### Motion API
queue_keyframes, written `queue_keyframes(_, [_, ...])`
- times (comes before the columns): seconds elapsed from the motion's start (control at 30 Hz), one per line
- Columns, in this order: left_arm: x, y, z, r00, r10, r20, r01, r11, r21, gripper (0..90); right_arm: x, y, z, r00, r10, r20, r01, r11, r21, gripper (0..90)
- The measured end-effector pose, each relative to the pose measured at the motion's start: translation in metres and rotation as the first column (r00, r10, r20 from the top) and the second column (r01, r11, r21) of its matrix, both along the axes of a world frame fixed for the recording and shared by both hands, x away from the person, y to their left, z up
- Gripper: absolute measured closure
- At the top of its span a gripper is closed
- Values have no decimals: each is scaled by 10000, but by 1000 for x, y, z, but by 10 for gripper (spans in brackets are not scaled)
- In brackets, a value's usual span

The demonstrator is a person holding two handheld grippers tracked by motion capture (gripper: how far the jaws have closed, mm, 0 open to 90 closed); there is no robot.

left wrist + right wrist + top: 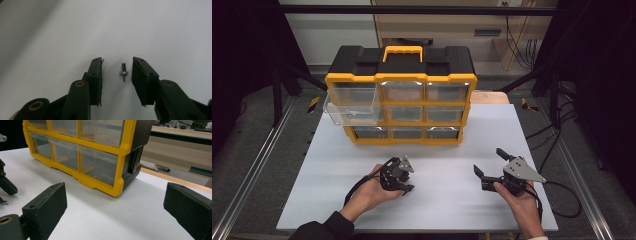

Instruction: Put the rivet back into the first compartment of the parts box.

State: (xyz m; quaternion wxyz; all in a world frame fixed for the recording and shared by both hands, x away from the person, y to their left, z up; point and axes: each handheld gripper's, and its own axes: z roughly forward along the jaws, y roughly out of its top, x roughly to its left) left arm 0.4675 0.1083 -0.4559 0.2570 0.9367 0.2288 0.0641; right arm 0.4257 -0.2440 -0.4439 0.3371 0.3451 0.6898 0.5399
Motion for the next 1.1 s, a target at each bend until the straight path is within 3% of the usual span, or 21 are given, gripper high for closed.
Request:
queue_keyframes(0.47, [0,0,-1,9999,76,-70,-75,9999,68,737,0,0,0,10000,-1,17,1,10000,9,50])
queue_keyframes(0.6, [-2,-1,-2,9992,351,-187,-352,9994,-52,778,0,0,0,10000,5,-3,-5,10000,-12,50])
queue_keyframes(0.7, [-2,1,-3,9999,145,1,-145,9998,-130,810,0,0,0,10000,-1,-9,1,10000,-1,50])
queue_keyframes(1.1, [0,4,-1,9998,211,0,-211,9996,-206,820,1,1,-1,10000,16,-49,-17,10000,-35,50])
